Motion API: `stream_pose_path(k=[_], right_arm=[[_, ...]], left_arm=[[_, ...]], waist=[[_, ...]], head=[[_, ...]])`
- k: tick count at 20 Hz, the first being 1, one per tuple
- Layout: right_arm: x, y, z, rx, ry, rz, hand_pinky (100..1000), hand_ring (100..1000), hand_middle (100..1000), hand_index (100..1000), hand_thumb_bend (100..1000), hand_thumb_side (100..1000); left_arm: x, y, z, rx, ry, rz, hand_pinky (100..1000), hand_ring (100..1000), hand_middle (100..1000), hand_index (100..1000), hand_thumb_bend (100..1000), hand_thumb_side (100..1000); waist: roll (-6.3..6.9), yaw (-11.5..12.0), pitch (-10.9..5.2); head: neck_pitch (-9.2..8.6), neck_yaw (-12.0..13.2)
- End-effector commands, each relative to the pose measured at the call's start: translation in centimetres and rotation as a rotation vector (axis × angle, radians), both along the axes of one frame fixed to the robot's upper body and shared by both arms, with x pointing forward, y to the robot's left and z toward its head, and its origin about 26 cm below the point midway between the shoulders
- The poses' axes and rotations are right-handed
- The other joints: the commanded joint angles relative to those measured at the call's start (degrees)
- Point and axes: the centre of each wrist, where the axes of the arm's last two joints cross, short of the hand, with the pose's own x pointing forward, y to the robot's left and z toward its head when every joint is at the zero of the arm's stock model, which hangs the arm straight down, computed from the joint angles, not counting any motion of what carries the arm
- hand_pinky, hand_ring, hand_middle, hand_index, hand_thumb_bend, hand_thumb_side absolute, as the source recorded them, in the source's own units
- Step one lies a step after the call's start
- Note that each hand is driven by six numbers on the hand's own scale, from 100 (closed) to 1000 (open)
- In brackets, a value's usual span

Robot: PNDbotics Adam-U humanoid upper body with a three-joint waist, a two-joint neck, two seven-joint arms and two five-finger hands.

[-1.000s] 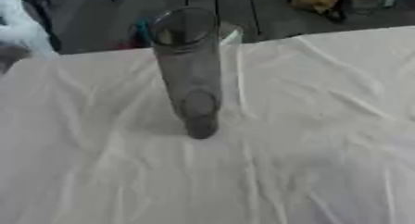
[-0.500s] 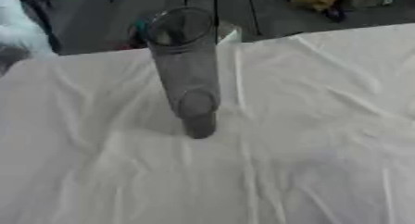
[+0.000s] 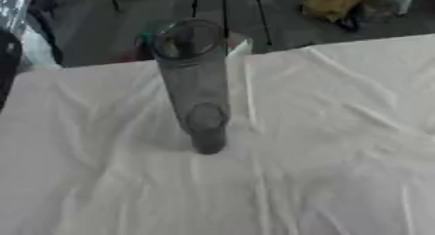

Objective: Arrange flowers into the vase.

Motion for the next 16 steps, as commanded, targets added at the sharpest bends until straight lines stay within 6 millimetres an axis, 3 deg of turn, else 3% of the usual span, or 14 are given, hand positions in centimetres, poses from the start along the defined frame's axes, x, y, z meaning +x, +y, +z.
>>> stream_pose_path(k=[1, 16], right_arm=[[-0.2, 0.1, 0.9, -0.017, -0.026, 0.019, 627, 482, 439, 675, 100, 978], [0.0, 0.5, 1.2, -0.015, -0.017, 0.055, 626, 481, 439, 675, 100, 977]], left_arm=[[-0.5, -0.8, 1.1, 0.001, -0.031, -0.014, 100, 100, 100, 100, 213, 600], [-0.5, -3.7, 0.9, -0.024, -0.007, -0.077, 100, 100, 100, 100, 209, 620]], waist=[[0.45, -0.1, -1.99], [0.58, -0.7, -2.42]], head=[[-1.85, -0.1], [-2.16, -0.4]])
